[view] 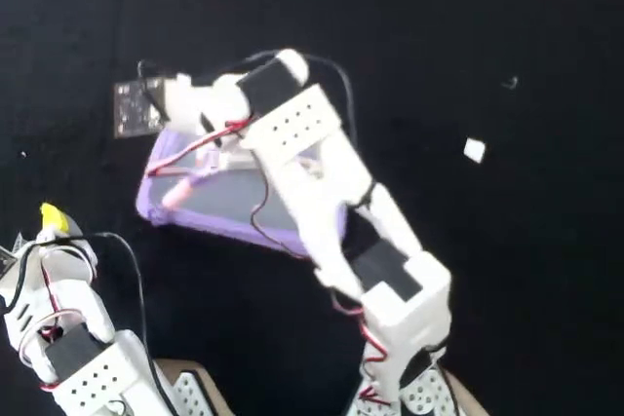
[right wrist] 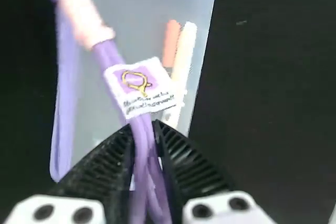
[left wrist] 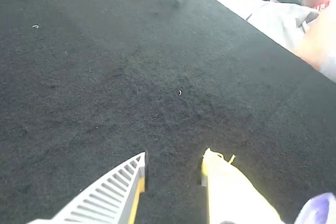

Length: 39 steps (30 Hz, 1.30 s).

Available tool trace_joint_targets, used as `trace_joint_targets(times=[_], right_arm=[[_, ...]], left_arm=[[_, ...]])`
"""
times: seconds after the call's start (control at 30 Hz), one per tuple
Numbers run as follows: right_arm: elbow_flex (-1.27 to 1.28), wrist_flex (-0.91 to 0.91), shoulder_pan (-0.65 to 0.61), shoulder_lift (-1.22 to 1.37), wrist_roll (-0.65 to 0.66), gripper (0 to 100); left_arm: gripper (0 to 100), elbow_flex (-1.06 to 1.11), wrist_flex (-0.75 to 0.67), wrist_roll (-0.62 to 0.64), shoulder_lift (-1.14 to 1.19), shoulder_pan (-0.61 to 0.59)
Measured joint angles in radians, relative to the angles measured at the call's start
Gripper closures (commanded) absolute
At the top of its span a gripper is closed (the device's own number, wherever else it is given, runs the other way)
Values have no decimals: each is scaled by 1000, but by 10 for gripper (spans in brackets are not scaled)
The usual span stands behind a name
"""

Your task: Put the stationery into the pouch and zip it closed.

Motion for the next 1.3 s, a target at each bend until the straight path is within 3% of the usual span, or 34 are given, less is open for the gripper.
trace_joint_targets(times=[0.4,0.57,0.9,1.03,1.3], right_arm=[[-327,23,3,48,-37,987],[-470,23,3,48,-78,987],[-595,25,3,48,-103,987],[-601,25,3,48,-104,987],[-601,5,8,48,-115,987]], left_arm=[[815,0,0,-15,2,32],[815,-35,89,-37,2,103],[808,-256,379,-37,0,408],[752,-282,388,25,-8,511],[768,-362,388,158,-9,707]])
